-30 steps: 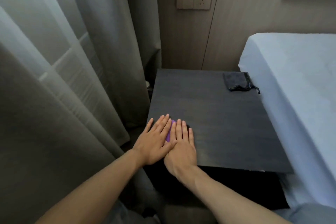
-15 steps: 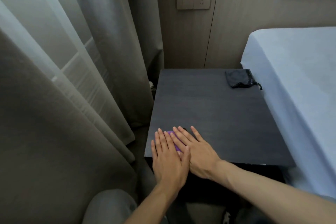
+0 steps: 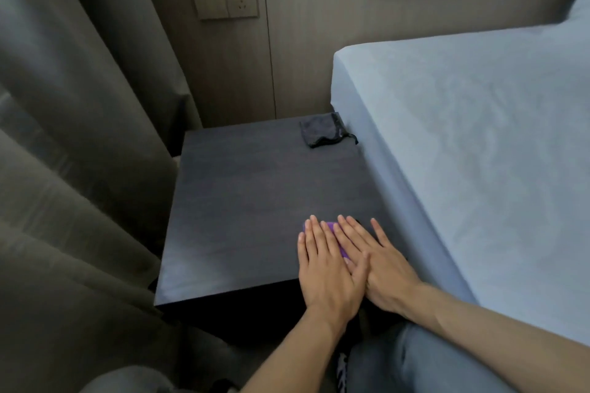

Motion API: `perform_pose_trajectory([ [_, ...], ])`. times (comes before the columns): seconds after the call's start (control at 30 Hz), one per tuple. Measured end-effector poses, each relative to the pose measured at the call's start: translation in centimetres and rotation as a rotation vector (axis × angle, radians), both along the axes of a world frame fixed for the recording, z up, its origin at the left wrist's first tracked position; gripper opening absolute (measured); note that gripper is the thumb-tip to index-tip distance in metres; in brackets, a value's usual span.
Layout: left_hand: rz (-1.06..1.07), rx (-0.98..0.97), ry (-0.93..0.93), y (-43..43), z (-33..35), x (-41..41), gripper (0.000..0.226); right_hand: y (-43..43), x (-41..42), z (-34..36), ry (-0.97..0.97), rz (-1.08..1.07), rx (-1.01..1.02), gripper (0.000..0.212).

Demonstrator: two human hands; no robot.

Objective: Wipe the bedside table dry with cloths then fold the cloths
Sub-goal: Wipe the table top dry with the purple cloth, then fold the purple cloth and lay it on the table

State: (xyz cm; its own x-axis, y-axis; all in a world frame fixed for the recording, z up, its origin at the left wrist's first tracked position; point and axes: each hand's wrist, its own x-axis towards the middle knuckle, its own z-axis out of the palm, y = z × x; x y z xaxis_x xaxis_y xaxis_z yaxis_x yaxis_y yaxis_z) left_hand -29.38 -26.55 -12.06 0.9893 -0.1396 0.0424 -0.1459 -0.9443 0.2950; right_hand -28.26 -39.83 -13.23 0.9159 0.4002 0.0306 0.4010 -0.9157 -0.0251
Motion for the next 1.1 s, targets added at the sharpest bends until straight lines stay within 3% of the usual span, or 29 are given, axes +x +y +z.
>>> perform_pose_trajectory([
  [0.17,-0.143,-0.025,-0.024,-4.2,-0.6,1.5,0.095,-4.0,-0.6,0.1,-0.034,-0.134,-0.028,0.063],
  [0.33,-0.316,-0.006,0.021,-5.4,-0.5,4.2,0.082,-4.9,0.5,-1.0,0.116,-0.358,-0.022,0.071],
  [0.47,-0.310,-0.135,0.003,-5.0,-0.4,5.3,0.073,-5.0,2.4,-1.5,0.199,-0.484,0.220,0.084],
  [0.57,-0.266,-0.162,-0.093,-4.7,-0.1,6.1,0.058,-5.1,3.7,0.1,0.157,-0.600,0.501,0.047],
  [0.63,-0.286,-0.174,-0.083,-4.4,0.4,6.8,0.048,-4.5,4.4,1.6,0.120,-0.604,0.521,0.041],
  [0.73,-0.231,-0.450,0.092,-3.2,2.4,8.3,0.028,-3.4,5.2,4.4,0.004,-0.572,0.534,0.042],
  [0.83,-0.168,-0.628,0.169,-0.6,4.7,10.1,0.010,-2.5,6.6,7.1,0.031,-0.457,0.645,0.037],
  [0.93,-0.138,-0.717,0.231,2.8,7.9,11.8,0.013,-1.3,8.5,10.6,0.107,-0.402,0.819,0.039],
  [1.1,-0.082,-1.127,0.363,8.7,14.6,13.3,0.013,2.2,11.4,16.9,0.161,-0.353,1.146,0.043],
])
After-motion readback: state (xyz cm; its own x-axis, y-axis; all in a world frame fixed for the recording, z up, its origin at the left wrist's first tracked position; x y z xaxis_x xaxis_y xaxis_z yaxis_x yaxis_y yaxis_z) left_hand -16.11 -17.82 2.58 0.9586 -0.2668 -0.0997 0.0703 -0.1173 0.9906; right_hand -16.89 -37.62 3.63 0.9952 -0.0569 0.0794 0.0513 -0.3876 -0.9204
